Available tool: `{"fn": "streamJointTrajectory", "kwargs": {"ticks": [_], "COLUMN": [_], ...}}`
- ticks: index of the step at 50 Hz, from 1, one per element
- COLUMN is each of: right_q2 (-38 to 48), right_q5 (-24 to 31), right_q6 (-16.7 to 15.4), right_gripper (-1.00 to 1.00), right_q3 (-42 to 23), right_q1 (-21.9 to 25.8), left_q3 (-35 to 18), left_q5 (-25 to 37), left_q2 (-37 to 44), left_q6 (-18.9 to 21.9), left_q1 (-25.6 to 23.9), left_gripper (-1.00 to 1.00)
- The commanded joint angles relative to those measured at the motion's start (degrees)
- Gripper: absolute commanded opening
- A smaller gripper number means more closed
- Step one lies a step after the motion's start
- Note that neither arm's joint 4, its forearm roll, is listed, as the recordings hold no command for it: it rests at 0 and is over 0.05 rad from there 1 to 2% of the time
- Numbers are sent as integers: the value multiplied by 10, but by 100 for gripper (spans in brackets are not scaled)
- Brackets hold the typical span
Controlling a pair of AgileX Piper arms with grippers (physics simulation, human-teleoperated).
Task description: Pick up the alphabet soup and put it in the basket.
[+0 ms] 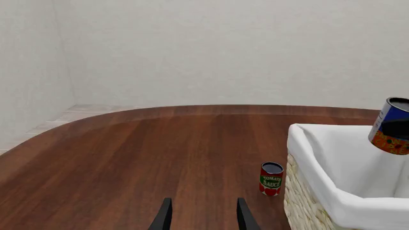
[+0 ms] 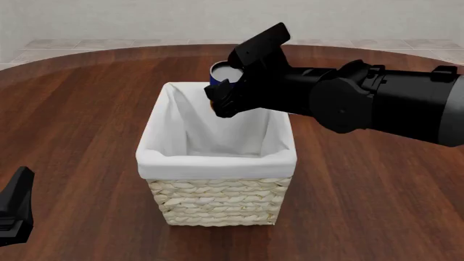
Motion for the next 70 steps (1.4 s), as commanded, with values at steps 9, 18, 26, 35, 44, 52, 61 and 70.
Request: {"fn": "streamJointTrajectory", "kwargs": {"ticks": [9, 18, 26, 35, 44, 52, 61, 70], "right_q2": [17, 30, 36, 37, 39, 48, 55, 60], "right_q5": [1, 4, 8, 10, 9, 6, 9, 7], "right_q6": [32, 35, 27, 29, 28, 32, 32, 33], "right_gripper": [-100, -100, -100, -100, -100, -100, -100, -100], "right_q3": [-13, -17, -17, -16, -14, -12, -14, -12], "right_q1": [14, 16, 12, 9, 10, 10, 12, 13], "left_q3": [0, 0, 0, 0, 0, 0, 0, 0], "left_q5": [-1, 0, 0, 0, -1, -1, -1, -1], "left_q2": [0, 0, 0, 0, 0, 0, 0, 0], "left_q6": [0, -2, -3, -2, -2, -2, -3, -4], "left_q1": [1, 1, 1, 1, 2, 3, 3, 3], "left_gripper": [100, 100, 100, 100, 100, 100, 100, 100]}}
